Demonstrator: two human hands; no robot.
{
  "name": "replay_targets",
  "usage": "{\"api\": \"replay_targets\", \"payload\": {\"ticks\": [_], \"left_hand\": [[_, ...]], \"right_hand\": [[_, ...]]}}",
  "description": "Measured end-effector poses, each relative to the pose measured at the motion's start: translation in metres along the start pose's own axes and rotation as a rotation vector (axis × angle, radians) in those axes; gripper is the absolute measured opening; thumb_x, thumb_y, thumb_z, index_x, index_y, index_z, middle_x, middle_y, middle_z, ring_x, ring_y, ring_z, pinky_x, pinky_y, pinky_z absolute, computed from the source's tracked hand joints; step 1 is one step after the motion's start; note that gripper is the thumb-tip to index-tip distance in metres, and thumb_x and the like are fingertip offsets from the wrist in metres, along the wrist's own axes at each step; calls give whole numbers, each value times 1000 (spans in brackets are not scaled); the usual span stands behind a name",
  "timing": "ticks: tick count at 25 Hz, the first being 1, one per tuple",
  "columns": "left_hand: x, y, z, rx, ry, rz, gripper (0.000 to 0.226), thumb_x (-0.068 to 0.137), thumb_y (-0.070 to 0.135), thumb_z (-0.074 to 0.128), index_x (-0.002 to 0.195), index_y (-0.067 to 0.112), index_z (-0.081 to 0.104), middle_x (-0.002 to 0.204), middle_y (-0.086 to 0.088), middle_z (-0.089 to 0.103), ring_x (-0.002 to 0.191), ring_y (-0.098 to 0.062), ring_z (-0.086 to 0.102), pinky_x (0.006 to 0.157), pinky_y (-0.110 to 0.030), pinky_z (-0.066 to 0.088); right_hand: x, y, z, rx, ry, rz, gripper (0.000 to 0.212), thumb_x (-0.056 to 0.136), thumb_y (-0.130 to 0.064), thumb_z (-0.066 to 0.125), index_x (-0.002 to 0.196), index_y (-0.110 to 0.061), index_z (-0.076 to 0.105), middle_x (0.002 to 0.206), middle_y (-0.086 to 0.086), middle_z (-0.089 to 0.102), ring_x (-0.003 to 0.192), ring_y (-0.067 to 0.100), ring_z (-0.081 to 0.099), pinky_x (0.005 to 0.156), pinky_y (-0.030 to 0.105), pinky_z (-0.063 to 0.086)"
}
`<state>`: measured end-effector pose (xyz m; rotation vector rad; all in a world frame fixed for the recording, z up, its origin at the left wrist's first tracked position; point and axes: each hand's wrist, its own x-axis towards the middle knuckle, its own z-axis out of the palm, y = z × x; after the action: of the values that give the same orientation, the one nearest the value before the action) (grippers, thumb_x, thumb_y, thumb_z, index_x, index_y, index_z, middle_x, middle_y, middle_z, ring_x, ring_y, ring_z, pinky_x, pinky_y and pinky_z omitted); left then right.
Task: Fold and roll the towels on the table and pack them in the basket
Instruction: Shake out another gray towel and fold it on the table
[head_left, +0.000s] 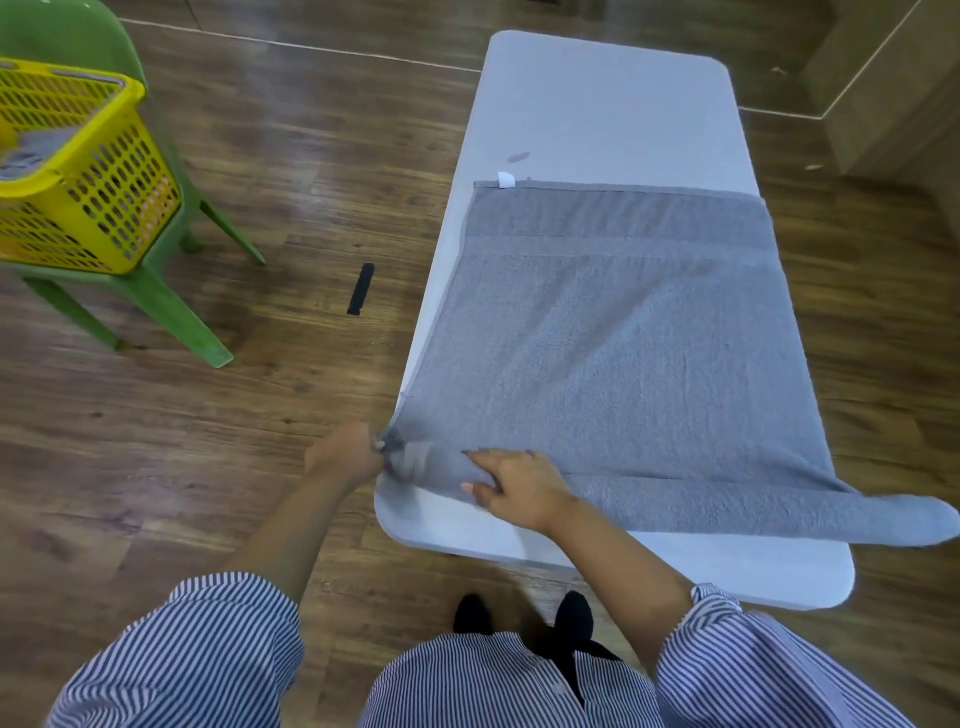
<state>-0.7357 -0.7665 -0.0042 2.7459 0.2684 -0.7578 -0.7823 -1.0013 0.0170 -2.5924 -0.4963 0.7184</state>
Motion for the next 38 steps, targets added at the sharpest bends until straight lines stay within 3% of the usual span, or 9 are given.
{"api": "replay_targets", "payload": {"ticks": [4,7,11,17,22,26,29,32,38], "left_hand": [[-3,-1,7,-44,46,8,16,87,25,54,72,25,49,79,2,58,83,-23,58,73,-33,47],[0,-8,8,-267,57,58,23,85,20,64,64,24,54,66,4,59,72,-21,59,70,-36,49],[-5,-12,5,-549,66,51,20,84,18,71,68,15,59,61,1,63,54,-15,61,61,-31,52],[-30,-13,18,-889,190,28,26,82,30,74,65,16,61,59,-2,63,61,-21,63,65,-37,57],[-57,4,18,-742,381,109,42,84,40,67,49,19,58,44,9,56,45,-3,51,48,-12,36],[-66,11,27,-646,428,120,59,77,64,61,56,9,66,48,0,56,51,-9,52,50,-21,37],[-68,17,38,-562,551,228,41,65,47,82,84,11,78,79,6,61,78,-12,57,68,-23,42],[-69,24,45,-562,570,208,49,60,40,87,95,7,76,88,-1,61,78,-13,57,68,-20,42],[-80,31,50,-560,609,263,53,74,56,70,94,7,74,86,-4,71,77,-18,66,70,-23,47]], "right_hand": [[2,1,-3,116,-129,-22,39,94,-41,47,130,-28,50,125,1,58,112,23,53,98,35,37],[12,2,-1,136,-187,-27,42,90,-46,51,128,-28,51,128,-3,54,114,20,51,102,42,33],[15,1,3,62,-163,-68,57,86,-45,56,135,-22,40,133,-1,48,119,22,47,102,44,32],[10,5,8,137,-102,-74,56,88,-46,54,136,-22,39,130,-2,49,118,21,47,101,44,32],[6,5,11,139,-50,-82,53,89,-47,50,135,-23,41,124,-3,51,114,18,49,98,41,33],[5,7,13,161,-16,-62,51,91,-45,48,137,-25,39,127,-3,51,117,18,48,100,42,33],[4,7,12,173,1,-34,51,92,-44,48,138,-24,39,130,-3,50,119,18,46,101,43,33],[2,6,12,151,13,-30,50,92,-43,48,137,-23,39,130,-2,50,120,19,45,100,42,33],[-2,7,12,143,21,-49,51,91,-46,49,136,-22,41,127,-1,53,116,18,48,100,43,35]]}}
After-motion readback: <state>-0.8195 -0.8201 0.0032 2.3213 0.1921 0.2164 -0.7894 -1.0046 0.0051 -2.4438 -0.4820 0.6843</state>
